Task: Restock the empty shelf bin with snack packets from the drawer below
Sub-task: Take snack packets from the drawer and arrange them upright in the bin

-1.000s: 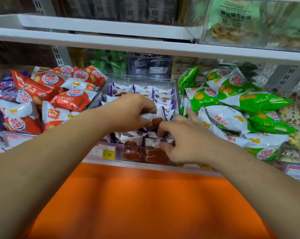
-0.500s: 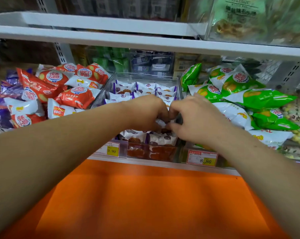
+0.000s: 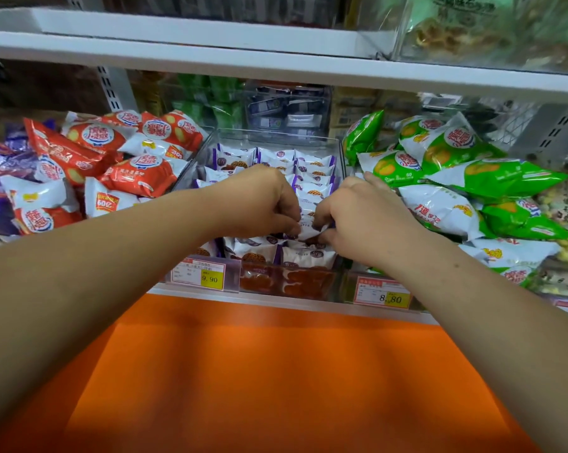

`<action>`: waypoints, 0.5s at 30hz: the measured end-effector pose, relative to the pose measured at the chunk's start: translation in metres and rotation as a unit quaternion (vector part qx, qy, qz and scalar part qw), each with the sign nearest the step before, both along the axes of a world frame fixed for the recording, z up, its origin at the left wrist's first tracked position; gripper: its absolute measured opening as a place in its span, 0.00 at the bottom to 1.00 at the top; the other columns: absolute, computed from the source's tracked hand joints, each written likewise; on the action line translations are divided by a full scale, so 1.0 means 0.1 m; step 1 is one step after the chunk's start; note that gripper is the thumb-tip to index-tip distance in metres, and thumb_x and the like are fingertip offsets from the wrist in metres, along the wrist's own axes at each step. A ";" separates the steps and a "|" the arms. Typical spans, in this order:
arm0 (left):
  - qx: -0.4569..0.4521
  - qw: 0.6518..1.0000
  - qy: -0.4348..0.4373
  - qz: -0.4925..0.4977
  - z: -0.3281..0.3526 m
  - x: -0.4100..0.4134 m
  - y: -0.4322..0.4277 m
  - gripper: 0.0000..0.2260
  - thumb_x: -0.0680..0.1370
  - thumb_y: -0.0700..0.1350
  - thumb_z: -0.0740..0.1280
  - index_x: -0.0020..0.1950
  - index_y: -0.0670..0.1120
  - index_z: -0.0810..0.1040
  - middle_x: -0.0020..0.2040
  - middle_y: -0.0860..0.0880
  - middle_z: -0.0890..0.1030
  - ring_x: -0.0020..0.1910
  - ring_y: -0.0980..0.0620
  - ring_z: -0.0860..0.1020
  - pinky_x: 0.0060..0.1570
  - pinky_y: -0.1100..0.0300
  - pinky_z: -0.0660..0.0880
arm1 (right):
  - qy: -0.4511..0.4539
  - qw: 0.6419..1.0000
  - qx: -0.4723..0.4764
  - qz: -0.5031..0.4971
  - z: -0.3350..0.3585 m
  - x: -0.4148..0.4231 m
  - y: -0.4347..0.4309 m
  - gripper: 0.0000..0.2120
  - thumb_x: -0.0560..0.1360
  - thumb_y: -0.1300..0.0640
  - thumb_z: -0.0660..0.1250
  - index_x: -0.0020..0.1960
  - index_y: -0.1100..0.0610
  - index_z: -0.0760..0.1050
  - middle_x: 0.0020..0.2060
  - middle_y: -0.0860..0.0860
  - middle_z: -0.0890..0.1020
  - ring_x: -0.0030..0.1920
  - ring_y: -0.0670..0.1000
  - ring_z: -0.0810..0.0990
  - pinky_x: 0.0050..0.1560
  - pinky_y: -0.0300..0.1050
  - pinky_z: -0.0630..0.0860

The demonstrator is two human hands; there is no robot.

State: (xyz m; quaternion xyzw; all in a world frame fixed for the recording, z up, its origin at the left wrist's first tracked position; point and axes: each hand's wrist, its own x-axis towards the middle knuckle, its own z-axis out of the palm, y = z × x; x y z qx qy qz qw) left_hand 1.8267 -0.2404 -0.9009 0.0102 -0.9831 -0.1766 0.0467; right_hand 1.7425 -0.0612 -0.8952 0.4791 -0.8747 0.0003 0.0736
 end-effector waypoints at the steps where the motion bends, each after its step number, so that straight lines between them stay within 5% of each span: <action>1: -0.007 1.000 0.002 -0.001 -0.01 -0.01 0.01 0.05 0.75 0.49 0.76 0.43 0.49 0.88 0.39 0.51 0.86 0.40 0.51 0.83 0.45 0.52 0.81 | 0.003 1.000 0.005 0.000 0.00 0.00 -0.01 0.11 0.76 0.51 0.70 0.57 0.41 0.83 0.57 0.53 0.79 0.69 0.53 0.71 0.80 0.57 0.51; 11: 0.006 0.999 -0.007 0.033 -0.06 -0.08 0.07 0.04 0.75 0.47 0.77 0.46 0.48 0.88 0.43 0.52 0.87 0.39 0.58 0.82 0.35 0.70 0.76 | -0.003 0.998 0.054 -0.022 -0.01 -0.01 -0.11 0.10 0.76 0.53 0.71 0.56 0.44 0.83 0.57 0.53 0.80 0.68 0.54 0.72 0.79 0.61 0.54; 15: 0.034 0.998 -0.021 0.048 -0.03 -0.09 0.09 0.03 0.73 0.46 0.78 0.42 0.47 0.88 0.40 0.52 0.85 0.40 0.55 0.82 0.44 0.58 0.81 | -0.018 0.997 0.070 -0.023 0.05 -0.02 -0.16 0.10 0.75 0.53 0.72 0.55 0.44 0.83 0.57 0.53 0.80 0.68 0.55 0.72 0.79 0.60 0.55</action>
